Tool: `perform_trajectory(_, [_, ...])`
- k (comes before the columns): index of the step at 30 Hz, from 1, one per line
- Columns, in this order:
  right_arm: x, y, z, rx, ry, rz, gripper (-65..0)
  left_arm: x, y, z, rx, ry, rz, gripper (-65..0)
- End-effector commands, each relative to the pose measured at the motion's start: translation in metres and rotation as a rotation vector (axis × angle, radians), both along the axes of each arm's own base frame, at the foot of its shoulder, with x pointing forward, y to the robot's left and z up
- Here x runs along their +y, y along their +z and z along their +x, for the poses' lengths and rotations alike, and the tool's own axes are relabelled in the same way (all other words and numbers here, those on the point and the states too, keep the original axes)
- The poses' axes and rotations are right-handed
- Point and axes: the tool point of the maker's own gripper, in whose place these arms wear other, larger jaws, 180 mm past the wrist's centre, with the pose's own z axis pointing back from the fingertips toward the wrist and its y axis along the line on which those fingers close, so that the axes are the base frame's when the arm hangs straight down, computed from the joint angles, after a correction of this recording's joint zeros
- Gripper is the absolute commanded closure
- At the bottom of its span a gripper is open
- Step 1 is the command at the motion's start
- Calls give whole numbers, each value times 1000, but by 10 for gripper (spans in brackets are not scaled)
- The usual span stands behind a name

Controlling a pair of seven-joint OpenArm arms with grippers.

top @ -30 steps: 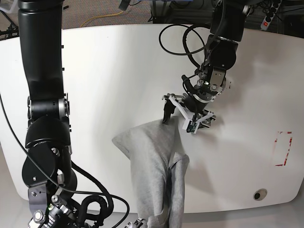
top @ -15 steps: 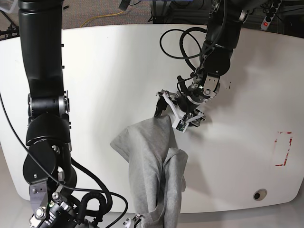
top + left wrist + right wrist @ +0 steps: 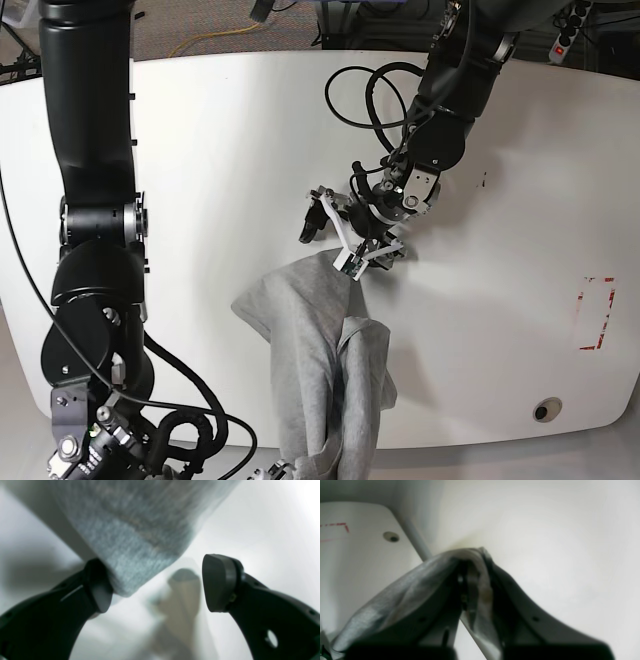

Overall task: Fold the T-shirt properly
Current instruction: 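Grasp the hanging shirt edge with the left gripper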

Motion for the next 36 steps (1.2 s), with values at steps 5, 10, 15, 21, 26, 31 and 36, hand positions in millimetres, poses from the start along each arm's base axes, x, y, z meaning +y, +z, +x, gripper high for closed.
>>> perform_trajectory(5, [-5, 35, -7, -81, 2, 41, 0, -20, 20, 13, -35, -10, -44, -296])
perform_trajectory(10, [-6, 34, -6, -80, -1, 40, 0, -17, 20, 15, -36, -3, -42, -7])
perform_trajectory(15, [-21, 30, 6, -44, -32, 70, 0, -15, 35, 20, -75, 0, -47, -1])
perform_trajectory(21, [-48, 34, 18, -16, -84, 130, 0, 28, 69, 30, -165, 81, -16, -1])
perform_trajectory(26, [-74, 39, 28, 6, -132, 183, 0, 70, 113, 38, -249, 160, 19, -1])
perform_trajectory(31, [-94, 52, 40, 31, -170, 220, 0, 113, 159, 39, -332, 224, 83, -1])
perform_trajectory(36, [-101, 45, 54, 90, -188, 238, 0, 150, 211, 42, -434, 281, 157, -3])
